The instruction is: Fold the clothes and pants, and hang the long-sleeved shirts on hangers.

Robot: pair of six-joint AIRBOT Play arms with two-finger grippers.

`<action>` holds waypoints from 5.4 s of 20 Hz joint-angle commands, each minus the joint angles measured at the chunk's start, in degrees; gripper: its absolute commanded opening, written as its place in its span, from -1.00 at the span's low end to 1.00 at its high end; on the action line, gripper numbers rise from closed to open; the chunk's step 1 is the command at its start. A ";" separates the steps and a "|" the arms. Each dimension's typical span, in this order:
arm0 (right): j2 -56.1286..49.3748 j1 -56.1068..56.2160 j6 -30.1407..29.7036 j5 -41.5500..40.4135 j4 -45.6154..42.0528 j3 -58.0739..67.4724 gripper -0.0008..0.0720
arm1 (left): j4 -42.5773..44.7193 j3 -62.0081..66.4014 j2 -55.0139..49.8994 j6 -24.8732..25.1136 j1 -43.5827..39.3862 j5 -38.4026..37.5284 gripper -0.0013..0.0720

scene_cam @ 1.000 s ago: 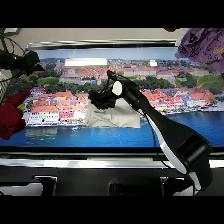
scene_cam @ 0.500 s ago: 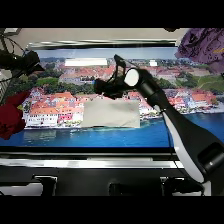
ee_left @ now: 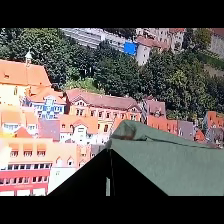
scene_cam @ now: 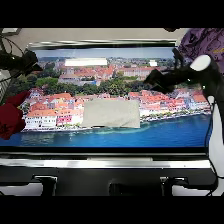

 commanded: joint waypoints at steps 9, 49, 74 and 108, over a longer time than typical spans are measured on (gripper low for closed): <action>-8.26 -5.16 -25.05 -5.29 21.35 -27.76 0.63 | 0.02 -0.02 0.04 0.02 0.31 0.02 -0.90; -5.03 -39.36 29.62 3.19 -31.91 10.71 -0.89 | 3.65 -0.31 0.02 0.04 0.31 -0.02 -0.90; 14.97 -39.39 36.72 8.72 -56.24 -33.48 -0.88 | 3.61 -0.31 0.02 0.02 0.17 -0.02 -0.90; 13.90 27.65 7.34 -19.93 -29.53 -10.84 -0.88 | 4.07 -18.36 19.32 10.78 -4.11 -1.86 -0.90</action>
